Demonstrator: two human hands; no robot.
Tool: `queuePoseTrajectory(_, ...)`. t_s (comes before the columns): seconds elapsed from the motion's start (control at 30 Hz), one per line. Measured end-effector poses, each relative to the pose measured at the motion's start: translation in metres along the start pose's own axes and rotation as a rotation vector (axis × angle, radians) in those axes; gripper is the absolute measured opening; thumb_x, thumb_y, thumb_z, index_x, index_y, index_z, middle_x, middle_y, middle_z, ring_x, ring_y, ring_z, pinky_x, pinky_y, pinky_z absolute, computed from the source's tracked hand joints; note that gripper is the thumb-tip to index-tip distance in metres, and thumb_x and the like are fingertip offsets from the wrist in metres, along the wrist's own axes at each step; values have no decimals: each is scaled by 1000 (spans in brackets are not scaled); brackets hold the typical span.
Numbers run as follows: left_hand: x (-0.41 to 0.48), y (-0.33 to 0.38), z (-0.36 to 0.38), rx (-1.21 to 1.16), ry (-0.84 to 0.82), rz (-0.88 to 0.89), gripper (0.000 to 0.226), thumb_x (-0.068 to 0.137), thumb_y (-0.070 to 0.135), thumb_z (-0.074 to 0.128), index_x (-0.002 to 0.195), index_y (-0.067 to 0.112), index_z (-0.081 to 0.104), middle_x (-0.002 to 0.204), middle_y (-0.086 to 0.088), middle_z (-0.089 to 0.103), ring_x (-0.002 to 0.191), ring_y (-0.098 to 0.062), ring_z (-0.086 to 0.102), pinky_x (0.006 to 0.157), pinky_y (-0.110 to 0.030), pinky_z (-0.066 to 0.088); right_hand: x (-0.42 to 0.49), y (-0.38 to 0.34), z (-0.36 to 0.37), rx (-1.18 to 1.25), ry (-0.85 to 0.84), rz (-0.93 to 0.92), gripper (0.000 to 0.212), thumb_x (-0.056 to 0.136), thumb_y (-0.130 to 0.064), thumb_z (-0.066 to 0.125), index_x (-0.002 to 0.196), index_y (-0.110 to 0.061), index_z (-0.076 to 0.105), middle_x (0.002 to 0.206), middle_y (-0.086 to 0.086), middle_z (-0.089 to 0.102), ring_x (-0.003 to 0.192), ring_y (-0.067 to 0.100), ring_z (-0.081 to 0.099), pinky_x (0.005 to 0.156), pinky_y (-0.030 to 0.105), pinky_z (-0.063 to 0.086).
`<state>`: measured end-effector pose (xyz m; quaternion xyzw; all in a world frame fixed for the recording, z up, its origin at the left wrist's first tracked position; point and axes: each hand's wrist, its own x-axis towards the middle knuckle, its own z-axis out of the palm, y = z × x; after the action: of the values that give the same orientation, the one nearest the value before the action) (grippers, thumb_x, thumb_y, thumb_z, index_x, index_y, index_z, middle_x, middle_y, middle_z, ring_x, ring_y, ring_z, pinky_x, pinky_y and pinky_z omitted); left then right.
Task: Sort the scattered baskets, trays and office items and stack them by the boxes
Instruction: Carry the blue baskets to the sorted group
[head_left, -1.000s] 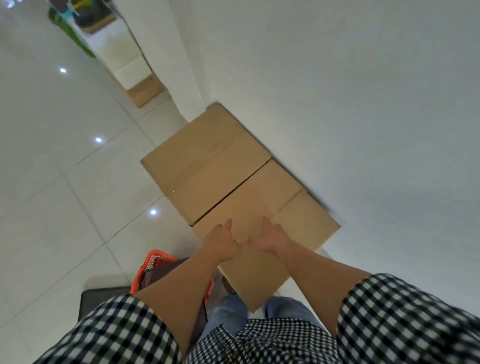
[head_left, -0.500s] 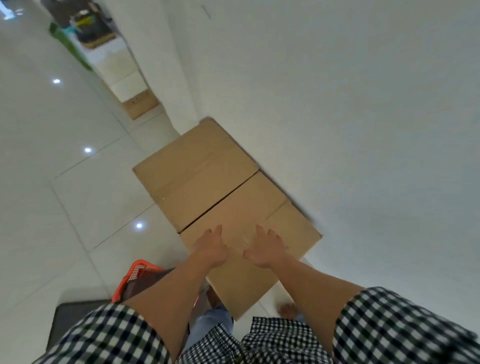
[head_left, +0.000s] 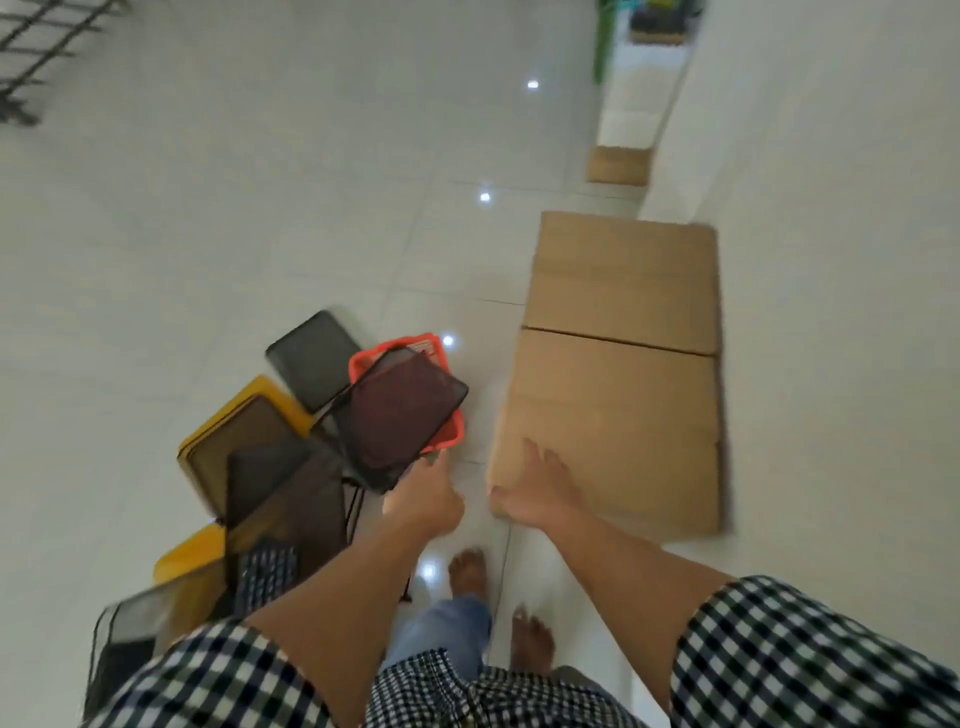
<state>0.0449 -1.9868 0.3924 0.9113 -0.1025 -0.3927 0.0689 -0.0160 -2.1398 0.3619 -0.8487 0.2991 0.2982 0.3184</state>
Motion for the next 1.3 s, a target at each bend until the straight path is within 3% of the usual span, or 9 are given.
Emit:
queuePoseTrajectory(0.13, -43, -62, 31, -128, -4, -157, 73, 102, 33, 47, 162, 21, 8, 165, -9, 18, 146, -31, 32, 115, -48, 34, -25, -26, 54, -119, -95, -112, 99, 86, -61, 65, 160, -27, 9, 164, 10, 20, 150, 32, 23, 118, 49, 30)
queuePoseTrajectory(0.5, -169, -202, 129, -400, 42, -416, 71, 103, 34, 48, 161, 20, 9, 163, -12, 23, 145, -34, 34, 115, -49, 35, -114, -67, 202, -399, -249, -277, 96, 84, -65, 65, 158, -30, 14, 159, 6, 28, 145, 30, 32, 112, 50, 33)
queuePoseTrajectory(0.7, -226, -267, 183, -432, 63, -446, 73, 103, 36, 49, 161, 19, 9, 162, -11, 27, 144, -33, 36, 114, -47, 37, -174, -74, 279, -423, -221, -293, 93, 84, -64, 67, 156, -30, 20, 156, 6, 34, 141, 30, 38, 111, 50, 38)
queuePoseTrajectory(0.97, -290, -361, 256, -457, 29, -473, 75, 101, 32, 50, 162, 19, 9, 157, -13, 33, 138, -37, 42, 104, -50, 44, -238, -80, 391, -432, -303, -288, 98, 86, -61, 68, 161, -26, 13, 161, 10, 27, 143, 33, 36, 112, 51, 40)
queuePoseTrajectory(1.2, -300, -418, 322, -546, -2, -518, 74, 96, 32, 53, 160, 25, 15, 150, -15, 41, 126, -40, 51, 97, -50, 48, -234, -82, 466, -424, -374, -300, 99, 87, -58, 69, 160, -23, 13, 158, 11, 29, 140, 33, 40, 107, 47, 44)
queuePoseTrajectory(1.3, -291, -442, 354, -604, 31, -618, 74, 97, 30, 52, 160, 22, 13, 150, -15, 39, 131, -40, 47, 102, -50, 44, -221, -75, 505, -438, -421, -289, 97, 87, -57, 69, 159, -22, 15, 156, 14, 31, 137, 37, 42, 104, 44, 42)
